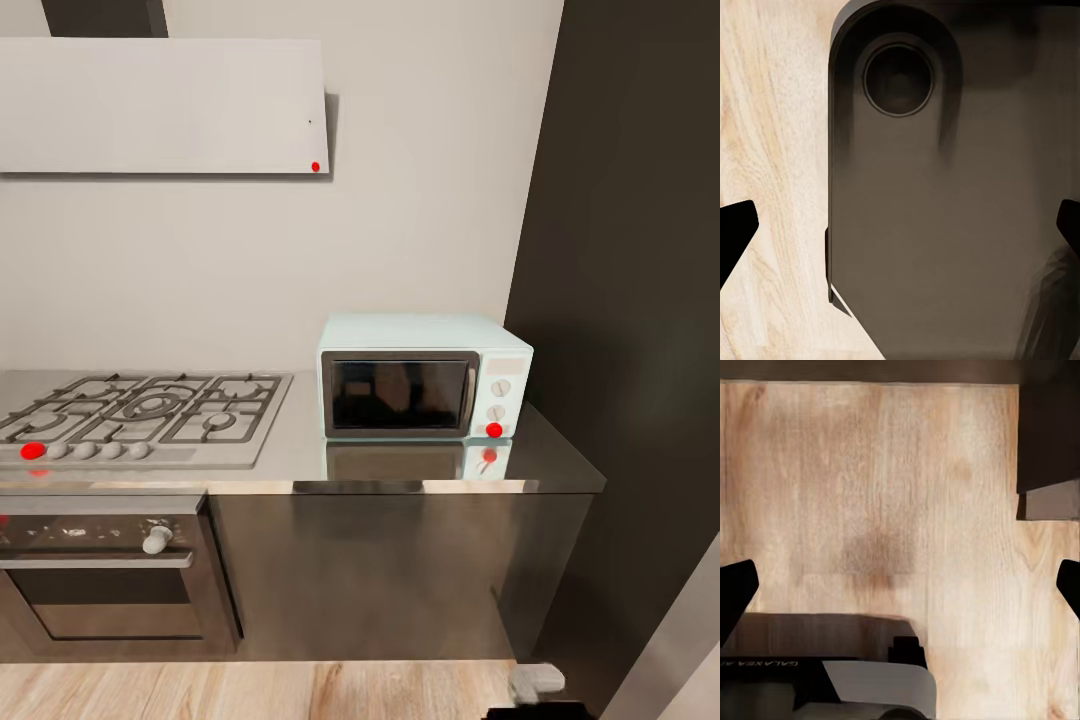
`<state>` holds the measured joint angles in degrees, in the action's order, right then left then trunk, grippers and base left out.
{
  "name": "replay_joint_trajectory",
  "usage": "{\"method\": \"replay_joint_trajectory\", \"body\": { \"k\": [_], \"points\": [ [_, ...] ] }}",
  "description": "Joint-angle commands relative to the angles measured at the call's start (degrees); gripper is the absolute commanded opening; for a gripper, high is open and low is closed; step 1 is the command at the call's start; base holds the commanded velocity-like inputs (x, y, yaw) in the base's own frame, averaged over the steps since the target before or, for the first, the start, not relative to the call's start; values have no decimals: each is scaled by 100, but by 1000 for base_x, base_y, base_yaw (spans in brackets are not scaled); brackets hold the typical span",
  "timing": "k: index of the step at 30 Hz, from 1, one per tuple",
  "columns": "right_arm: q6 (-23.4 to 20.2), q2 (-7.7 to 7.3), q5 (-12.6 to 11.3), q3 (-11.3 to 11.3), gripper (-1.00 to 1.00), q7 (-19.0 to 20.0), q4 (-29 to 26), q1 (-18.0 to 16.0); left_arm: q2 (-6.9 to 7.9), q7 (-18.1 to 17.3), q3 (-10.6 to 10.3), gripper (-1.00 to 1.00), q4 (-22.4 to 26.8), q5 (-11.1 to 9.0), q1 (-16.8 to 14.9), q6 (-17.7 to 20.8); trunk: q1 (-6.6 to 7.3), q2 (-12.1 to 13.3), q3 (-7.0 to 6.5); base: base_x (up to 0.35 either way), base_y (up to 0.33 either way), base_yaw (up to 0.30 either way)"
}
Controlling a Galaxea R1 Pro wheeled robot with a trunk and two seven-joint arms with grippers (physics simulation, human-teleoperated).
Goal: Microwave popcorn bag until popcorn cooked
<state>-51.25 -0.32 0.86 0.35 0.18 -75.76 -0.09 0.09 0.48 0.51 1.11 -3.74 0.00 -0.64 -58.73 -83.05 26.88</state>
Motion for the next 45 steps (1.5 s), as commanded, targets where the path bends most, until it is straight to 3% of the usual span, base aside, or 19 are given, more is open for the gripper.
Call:
{"method": "replay_joint_trajectory", "body": {
  "k": [1,3,6,8,20,29,40,45],
  "points": [
    [-200,-3,6,0,100,1,-321,0,0,5,1,100,3,-39,0,-7,0,-3,5,0,0,0],
    [-521,-6,7,-6,100,0,-906,-7,0,5,1,100,3,-39,0,-7,0,-3,5,0,0,0],
    [-714,-11,6,-8,100,0,-1302,-161,0,5,1,100,3,-39,0,-7,0,-3,5,0,0,0],
    [-875,-12,3,-8,100,0,-1378,-505,0,5,1,100,3,-39,0,-7,0,-3,5,0,0,0],
    [-875,-12,5,-58,100,-9,-1415,-2811,0,5,-7,100,3,-39,-1,-7,0,-3,5,0,0,0],
    [-875,-12,2,-140,100,-25,-1415,-4080,0,5,-8,100,3,-39,0,-7,0,-3,5,0,0,0],
    [-875,1,-45,-196,100,-83,-1318,-4214,0,5,-6,100,3,-39,0,-7,0,-3,5,0,0,0],
    [-875,-16,-60,-197,100,-104,-972,-4210,0,5,-7,100,3,-39,0,-7,0,-3,5,0,0,0]
  ]
}}
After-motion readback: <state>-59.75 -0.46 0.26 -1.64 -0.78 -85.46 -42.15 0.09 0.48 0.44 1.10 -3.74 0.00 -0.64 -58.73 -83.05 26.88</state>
